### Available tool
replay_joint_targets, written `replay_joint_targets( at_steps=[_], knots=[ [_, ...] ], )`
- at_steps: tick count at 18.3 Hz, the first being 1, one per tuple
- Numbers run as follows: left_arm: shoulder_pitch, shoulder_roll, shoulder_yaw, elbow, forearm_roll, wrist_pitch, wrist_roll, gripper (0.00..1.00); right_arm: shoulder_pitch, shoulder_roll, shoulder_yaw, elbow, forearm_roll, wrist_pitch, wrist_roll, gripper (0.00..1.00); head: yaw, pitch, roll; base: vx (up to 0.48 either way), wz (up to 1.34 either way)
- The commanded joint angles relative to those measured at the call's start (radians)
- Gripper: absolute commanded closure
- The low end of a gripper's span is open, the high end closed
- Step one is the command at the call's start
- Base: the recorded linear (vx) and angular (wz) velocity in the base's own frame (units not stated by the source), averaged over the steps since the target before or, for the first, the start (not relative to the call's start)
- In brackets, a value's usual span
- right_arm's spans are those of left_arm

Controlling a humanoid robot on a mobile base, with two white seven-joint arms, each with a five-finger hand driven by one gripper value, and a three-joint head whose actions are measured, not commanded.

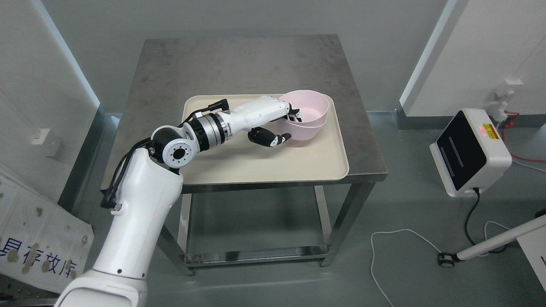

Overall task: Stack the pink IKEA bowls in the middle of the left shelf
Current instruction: 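Lift the stacked pink bowls off the tray with the left hand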

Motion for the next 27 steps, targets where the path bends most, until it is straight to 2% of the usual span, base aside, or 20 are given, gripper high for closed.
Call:
replay_joint_targets(
  at_steps=[1,4,6,10,19,27],
  knots=[
    [-0.001,0.009,0.152,-0.085,0.145,-0.015,-0.007,0.98,0.0,-0.017,-0.009,0.0,0.008,0.001,0.004,0.0,0.0,0.0,0.0,0.0,0.0],
    [0.007,0.009,0.186,-0.105,0.185,-0.103,-0.03,0.98,0.0,-0.017,-0.009,0.0,0.008,0.001,0.004,0.0,0.0,0.0,0.0,0.0,0.01],
    [0.016,0.009,0.192,-0.11,0.186,-0.125,-0.03,0.97,0.0,-0.017,-0.009,0.0,0.008,0.001,0.005,0.0,0.0,0.0,0.0,-0.001,0.0],
    [0.024,0.009,0.194,-0.142,0.189,-0.125,-0.028,0.97,0.0,-0.017,-0.011,0.0,0.008,0.001,0.004,0.0,0.0,0.0,0.0,-0.014,0.0],
    [0.134,0.009,0.208,-0.222,0.189,-0.125,-0.027,0.97,0.0,-0.017,-0.009,0.0,0.008,0.001,0.004,0.0,0.0,0.0,0.0,-0.13,-0.01],
    [0.129,0.009,0.281,-0.223,0.212,-0.122,-0.025,0.95,0.0,-0.017,-0.011,0.0,0.008,0.001,0.004,0.0,0.0,0.0,0.0,-0.215,-0.03]
  ],
)
